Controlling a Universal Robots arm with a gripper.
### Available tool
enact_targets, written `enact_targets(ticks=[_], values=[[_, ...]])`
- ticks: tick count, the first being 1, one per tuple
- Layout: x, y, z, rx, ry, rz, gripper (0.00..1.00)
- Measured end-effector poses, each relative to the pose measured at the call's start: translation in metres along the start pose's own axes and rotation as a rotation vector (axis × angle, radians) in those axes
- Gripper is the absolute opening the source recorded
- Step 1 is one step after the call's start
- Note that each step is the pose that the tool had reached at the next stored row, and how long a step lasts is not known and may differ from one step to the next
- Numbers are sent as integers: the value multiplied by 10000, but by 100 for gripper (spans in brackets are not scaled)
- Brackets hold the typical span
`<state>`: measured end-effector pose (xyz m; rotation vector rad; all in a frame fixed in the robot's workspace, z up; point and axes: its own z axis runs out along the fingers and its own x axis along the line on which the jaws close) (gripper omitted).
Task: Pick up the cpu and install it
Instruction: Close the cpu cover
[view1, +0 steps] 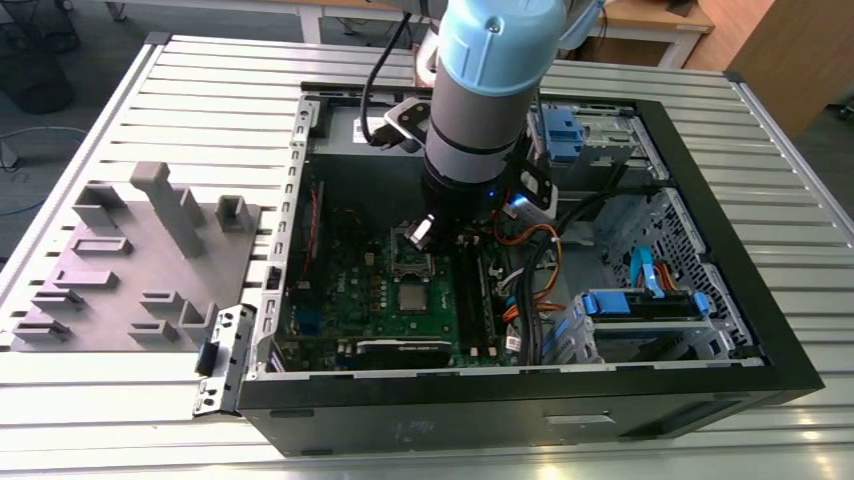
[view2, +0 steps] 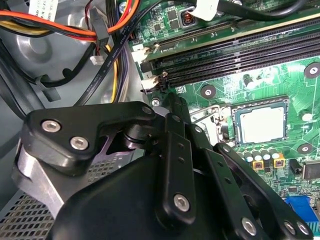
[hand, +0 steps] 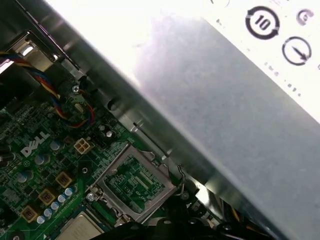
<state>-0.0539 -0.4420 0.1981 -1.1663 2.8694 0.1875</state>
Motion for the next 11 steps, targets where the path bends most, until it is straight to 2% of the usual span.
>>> enact_targets(ticks=[11], values=[[16, 15, 0, 0, 1, -6, 11]])
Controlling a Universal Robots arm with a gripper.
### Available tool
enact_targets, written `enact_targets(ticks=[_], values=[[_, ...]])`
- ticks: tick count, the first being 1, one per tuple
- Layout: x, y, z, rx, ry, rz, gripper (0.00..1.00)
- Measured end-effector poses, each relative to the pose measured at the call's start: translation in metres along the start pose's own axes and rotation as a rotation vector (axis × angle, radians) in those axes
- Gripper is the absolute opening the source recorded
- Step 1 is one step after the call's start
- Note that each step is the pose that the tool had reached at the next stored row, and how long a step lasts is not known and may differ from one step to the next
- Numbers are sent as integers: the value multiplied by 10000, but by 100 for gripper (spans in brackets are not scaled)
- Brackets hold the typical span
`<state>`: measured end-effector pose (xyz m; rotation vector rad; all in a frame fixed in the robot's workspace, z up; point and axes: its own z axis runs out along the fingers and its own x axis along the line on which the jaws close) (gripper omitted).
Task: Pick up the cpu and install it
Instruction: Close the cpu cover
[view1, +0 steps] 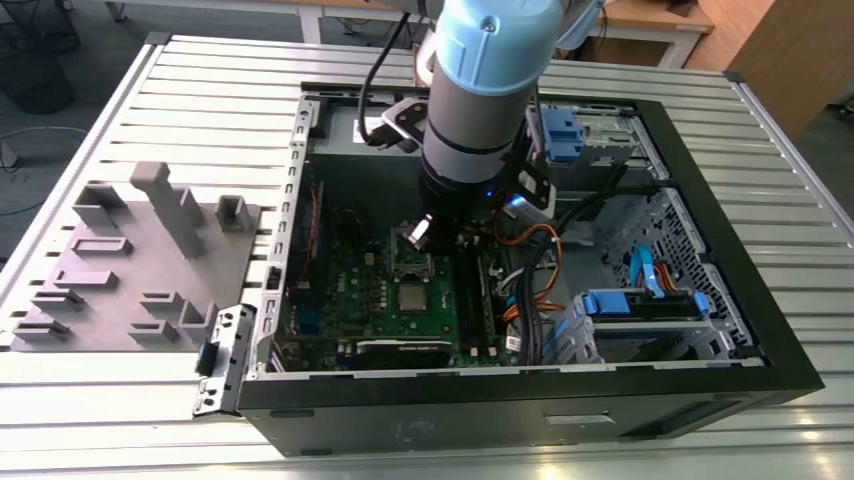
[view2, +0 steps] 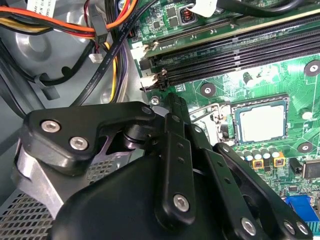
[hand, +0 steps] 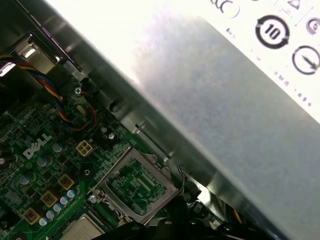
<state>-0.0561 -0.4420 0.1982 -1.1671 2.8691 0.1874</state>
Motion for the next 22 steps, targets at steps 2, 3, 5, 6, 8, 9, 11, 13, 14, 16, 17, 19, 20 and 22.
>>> enact_targets(ticks=[2, 3, 5, 6, 8, 9, 11, 13, 14, 16, 17, 19, 20, 22], values=[[2, 2, 0, 0, 1, -8, 11], [2, 2, -1, 0, 1, -12, 11], [2, 3, -12, 0, 3, -17, 11], [1, 4, -20, 0, 3, -20, 11], [0, 6, -37, -1, 3, -24, 11], [-1, 7, -44, -2, 2, -27, 11], [-2, 8, -57, -2, 4, -36, 11], [-3, 9, -70, -3, 4, -45, 11], [-4, 10, -78, -3, 4, -50, 11], [-5, 12, -96, -6, 7, -63, 11], [-6, 13, -105, -5, 6, -69, 11], [-7, 14, -117, -4, 6, -85, 11], [-8, 14, -119, -6, 5, -93, 11], [-8, 14, -118, -7, 4, -101, 11]])
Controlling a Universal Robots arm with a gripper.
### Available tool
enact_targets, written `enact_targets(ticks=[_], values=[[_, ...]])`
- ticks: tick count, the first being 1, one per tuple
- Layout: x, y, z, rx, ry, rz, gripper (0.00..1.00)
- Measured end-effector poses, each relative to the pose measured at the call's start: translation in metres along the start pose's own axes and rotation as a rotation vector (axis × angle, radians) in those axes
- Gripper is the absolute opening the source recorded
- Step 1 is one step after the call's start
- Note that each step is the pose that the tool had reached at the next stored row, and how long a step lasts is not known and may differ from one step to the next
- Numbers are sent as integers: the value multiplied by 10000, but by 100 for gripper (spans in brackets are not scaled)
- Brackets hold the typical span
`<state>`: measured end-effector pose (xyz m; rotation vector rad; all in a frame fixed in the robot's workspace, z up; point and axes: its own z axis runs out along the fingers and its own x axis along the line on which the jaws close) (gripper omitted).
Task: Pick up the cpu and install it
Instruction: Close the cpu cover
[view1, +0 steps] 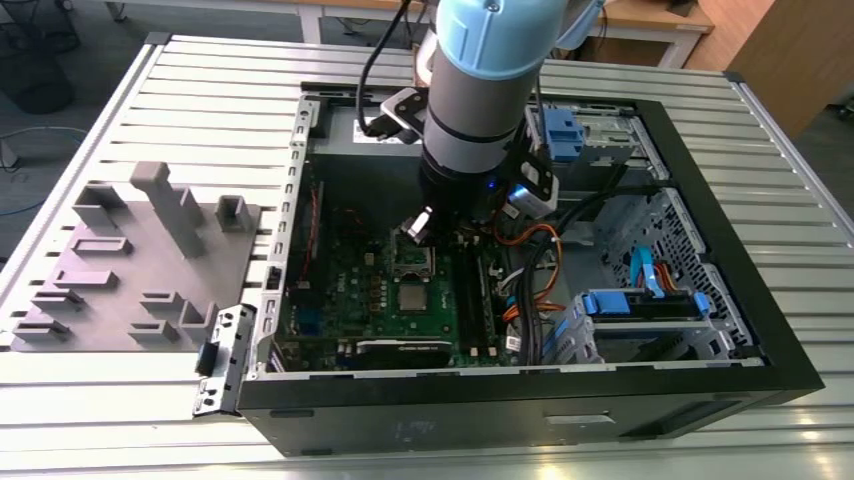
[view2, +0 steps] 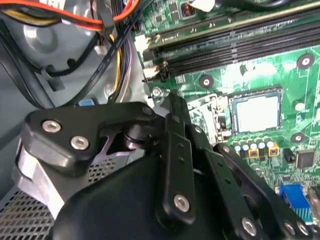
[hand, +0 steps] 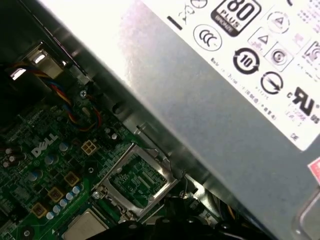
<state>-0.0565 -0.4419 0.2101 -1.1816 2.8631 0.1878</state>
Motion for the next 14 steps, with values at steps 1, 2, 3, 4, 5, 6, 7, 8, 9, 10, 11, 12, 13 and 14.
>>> enact_targets(ticks=[1, 2, 3, 4, 5, 6, 7, 8, 9, 10, 11, 12, 13, 14], values=[[0, 0, 2, 2, 5, -5, 11], [-3, 3, 7, 8, 15, -24, 11], [-7, 6, 13, 8, 21, -62, 11], [-9, 8, 18, 3, 26, -120, 11], [-12, 12, 21, -1, 34, -182, 11], [-14, 14, 22, -4, 39, -227, 11], [-14, 14, 22, -5, 39, -237, 11], [-14, 14, 22, -5, 40, -236, 11], [-14, 14, 22, -5, 40, -238, 11], [-14, 14, 22, -6, 40, -239, 11], [-14, 14, 23, -5, 40, -239, 11], [-14, 14, 23, -5, 40, -239, 11], [-17, 16, 25, -7, 36, -240, 11], [-21, 20, 25, -6, 38, -238, 11]])
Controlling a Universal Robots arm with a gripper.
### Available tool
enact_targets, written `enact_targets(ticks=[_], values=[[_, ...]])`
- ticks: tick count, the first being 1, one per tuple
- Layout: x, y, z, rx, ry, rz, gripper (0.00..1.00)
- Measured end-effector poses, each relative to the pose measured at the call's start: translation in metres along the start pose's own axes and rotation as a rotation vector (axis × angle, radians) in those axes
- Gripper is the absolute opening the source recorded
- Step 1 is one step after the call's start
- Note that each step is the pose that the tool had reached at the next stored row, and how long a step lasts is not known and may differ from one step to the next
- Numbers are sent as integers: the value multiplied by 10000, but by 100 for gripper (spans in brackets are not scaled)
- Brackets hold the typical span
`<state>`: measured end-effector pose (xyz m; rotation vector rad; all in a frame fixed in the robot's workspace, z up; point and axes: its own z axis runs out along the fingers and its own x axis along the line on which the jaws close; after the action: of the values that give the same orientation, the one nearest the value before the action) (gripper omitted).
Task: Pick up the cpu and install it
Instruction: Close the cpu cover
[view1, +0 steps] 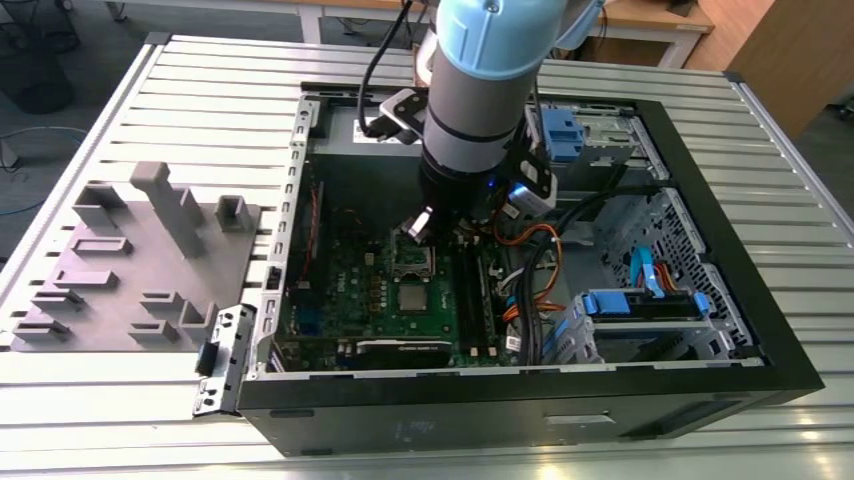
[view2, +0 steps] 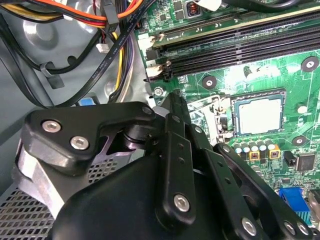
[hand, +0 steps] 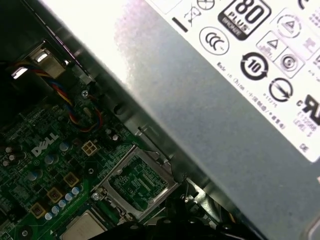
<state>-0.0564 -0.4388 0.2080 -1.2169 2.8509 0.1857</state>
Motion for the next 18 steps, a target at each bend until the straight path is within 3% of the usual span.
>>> enact_targets(ticks=[18], values=[[-11, 2, 78, 1, 6, 1, 11]])
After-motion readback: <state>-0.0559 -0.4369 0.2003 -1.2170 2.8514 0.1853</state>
